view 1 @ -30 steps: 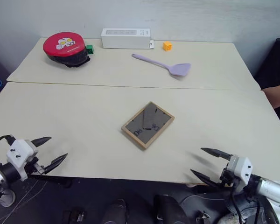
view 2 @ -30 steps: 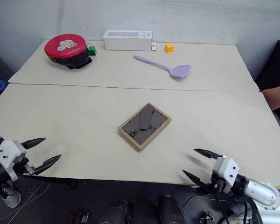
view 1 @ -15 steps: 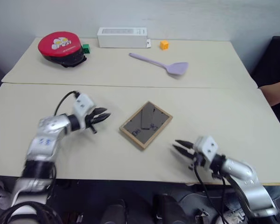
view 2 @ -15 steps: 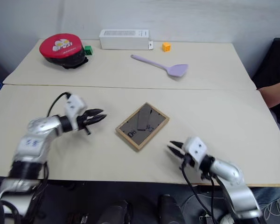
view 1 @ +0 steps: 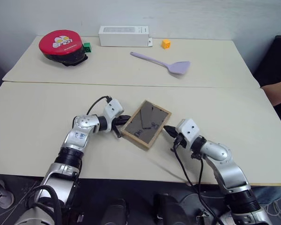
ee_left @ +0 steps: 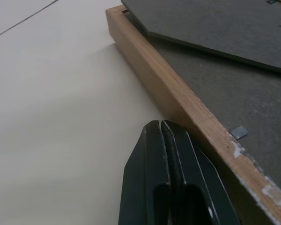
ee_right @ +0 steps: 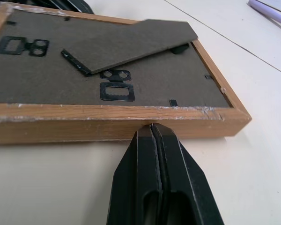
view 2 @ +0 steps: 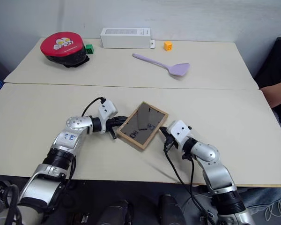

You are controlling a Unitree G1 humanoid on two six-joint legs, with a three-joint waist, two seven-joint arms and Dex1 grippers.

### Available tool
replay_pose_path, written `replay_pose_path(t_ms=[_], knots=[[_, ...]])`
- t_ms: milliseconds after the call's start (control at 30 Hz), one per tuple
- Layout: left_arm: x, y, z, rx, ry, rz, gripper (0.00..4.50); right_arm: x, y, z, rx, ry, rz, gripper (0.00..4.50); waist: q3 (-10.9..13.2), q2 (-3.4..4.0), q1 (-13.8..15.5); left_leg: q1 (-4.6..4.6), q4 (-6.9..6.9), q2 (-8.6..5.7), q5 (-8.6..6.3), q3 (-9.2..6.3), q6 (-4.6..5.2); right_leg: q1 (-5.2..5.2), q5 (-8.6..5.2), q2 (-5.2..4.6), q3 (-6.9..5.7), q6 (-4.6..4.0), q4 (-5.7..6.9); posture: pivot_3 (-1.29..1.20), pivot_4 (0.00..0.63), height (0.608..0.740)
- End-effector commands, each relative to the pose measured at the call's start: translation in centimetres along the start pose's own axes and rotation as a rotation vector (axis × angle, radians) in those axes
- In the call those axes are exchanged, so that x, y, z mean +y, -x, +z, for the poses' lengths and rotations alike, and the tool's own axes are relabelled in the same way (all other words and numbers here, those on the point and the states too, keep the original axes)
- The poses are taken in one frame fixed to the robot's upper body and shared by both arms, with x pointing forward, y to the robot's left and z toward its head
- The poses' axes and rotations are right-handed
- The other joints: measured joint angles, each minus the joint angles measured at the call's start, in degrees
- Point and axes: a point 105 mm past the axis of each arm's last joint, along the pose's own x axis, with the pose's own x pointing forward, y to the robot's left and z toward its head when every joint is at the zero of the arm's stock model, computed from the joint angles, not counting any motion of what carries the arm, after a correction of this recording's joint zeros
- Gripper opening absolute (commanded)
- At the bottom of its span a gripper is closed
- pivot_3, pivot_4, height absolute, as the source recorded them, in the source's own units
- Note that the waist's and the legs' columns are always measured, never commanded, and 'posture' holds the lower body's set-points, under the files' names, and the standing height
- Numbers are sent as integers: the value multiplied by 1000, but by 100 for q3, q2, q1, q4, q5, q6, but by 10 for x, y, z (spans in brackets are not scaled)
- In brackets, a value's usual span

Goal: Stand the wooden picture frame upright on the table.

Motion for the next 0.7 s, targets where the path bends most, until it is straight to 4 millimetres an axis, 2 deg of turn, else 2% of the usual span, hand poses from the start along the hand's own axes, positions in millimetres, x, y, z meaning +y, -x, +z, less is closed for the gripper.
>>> replay_pose_path(t_ms=[33,133,300,467,533,567,667,700], knots=[[-24,2,9,-49,0,-92,78,-1,-1,13,-41,23,21,0,0,0,2,0,1,1,0,0,0,0,0,0,0,0,0,0,150,740],[-36,12,6,-51,13,-108,78,-6,1,11,-30,22,30,0,-1,1,1,0,1,0,-1,0,2,0,0,-2,3,0,0,0,150,740],[-35,26,1,-46,68,-29,78,-8,4,9,-18,34,61,0,0,1,4,0,4,0,-2,0,4,1,0,-3,4,0,3,0,150,740],[-25,54,-7,-22,295,29,78,-23,6,8,-3,70,52,0,0,1,-6,1,4,1,-3,0,5,1,0,-3,7,0,5,0,150,740],[-25,63,-11,15,403,25,474,-27,9,8,0,77,50,0,0,1,-7,1,3,2,-3,0,5,0,0,-2,7,0,4,0,150,740],[-33,72,-16,79,532,-50,638,-27,12,7,8,83,67,0,0,1,-8,1,2,2,-3,0,5,0,0,-2,7,0,4,0,150,740],[-53,93,-14,178,780,-210,1531,-20,19,5,21,88,127,0,-1,1,-17,2,0,2,-4,-2,6,2,0,-2,8,0,4,0,150,740],[-48,94,-12,177,884,-202,1849,-15,21,5,25,91,155,0,-1,2,-12,4,-1,2,-5,-2,7,3,0,-3,10,0,4,0,150,740]])
